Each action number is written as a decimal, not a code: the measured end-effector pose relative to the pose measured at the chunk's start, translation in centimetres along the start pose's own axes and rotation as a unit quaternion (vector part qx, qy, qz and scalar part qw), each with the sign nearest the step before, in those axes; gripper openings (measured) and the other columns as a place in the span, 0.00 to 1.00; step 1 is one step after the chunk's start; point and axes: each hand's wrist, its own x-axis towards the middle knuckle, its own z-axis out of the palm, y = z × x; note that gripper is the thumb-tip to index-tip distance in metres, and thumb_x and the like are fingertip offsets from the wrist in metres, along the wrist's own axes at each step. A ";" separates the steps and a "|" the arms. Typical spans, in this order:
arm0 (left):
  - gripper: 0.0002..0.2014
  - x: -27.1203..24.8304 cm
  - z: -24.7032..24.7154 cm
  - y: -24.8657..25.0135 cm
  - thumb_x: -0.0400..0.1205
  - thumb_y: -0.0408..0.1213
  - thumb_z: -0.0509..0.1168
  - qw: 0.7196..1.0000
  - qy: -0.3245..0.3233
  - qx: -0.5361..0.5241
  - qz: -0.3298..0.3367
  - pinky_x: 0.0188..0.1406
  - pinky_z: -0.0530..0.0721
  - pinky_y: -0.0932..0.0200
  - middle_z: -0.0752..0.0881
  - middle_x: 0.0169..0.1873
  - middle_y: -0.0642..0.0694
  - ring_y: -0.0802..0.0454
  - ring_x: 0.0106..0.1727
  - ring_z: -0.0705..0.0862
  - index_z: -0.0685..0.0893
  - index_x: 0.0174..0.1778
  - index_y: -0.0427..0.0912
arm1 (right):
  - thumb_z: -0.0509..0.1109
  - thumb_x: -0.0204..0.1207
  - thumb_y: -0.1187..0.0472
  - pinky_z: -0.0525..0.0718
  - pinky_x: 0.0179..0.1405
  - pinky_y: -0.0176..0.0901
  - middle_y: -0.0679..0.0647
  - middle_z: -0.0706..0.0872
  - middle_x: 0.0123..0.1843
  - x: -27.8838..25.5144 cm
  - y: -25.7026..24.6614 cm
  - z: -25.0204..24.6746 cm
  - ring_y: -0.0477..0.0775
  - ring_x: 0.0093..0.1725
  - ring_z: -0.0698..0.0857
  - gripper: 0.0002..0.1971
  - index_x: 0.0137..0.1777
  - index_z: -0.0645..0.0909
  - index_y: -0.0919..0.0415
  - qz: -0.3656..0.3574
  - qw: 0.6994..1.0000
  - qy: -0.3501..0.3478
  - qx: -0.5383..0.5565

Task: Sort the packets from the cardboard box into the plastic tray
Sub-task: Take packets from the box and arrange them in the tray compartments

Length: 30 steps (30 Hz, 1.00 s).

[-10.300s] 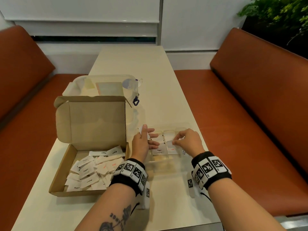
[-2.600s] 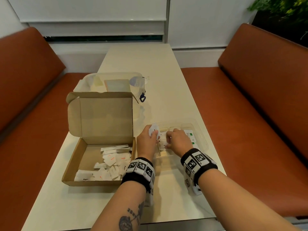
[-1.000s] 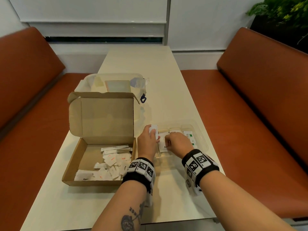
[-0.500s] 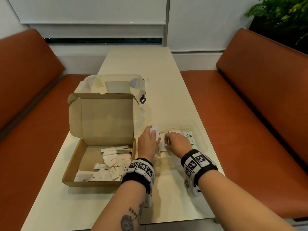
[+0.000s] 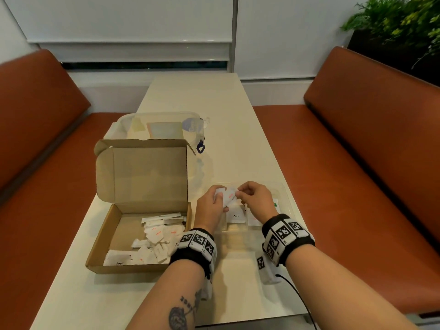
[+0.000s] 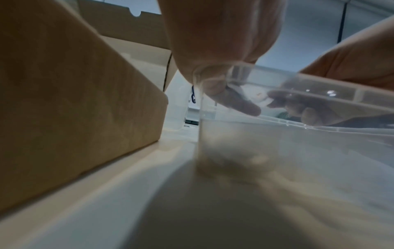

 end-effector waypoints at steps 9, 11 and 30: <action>0.12 0.0 0.4 -0.3 0.85 0.30 0.55 1.000 0.008 0.000 -0.013 0.41 0.89 0.62 0.85 0.40 0.46 0.55 0.37 0.85 0.80 0.59 0.44 | 0.65 0.79 0.68 0.76 0.30 0.21 0.47 0.85 0.38 0.6 -1.1 -2.6 0.48 0.36 0.80 0.10 0.49 0.88 0.58 -0.025 0.996 -0.029 -0.082; 0.13 0.1 0.5 -0.4 0.85 0.31 0.55 1.000 0.008 0.009 -0.017 0.45 0.89 0.55 0.84 0.39 0.47 0.53 0.38 0.85 0.80 0.60 0.45 | 0.65 0.79 0.67 0.75 0.31 0.19 0.51 0.87 0.43 0.8 -1.2 -3.5 0.43 0.35 0.80 0.11 0.52 0.88 0.59 -0.027 0.990 -0.043 -0.131; 0.07 0.5 4.7 1.9 0.80 0.25 0.65 0.990 -0.057 -0.120 -0.052 0.31 0.88 0.61 0.85 0.40 0.39 0.52 0.30 0.85 0.82 0.50 0.41 | 0.66 0.77 0.70 0.85 0.39 0.37 0.57 0.86 0.45 -0.5 1.0 -3.4 0.54 0.41 0.85 0.07 0.46 0.84 0.60 0.049 0.986 0.137 0.082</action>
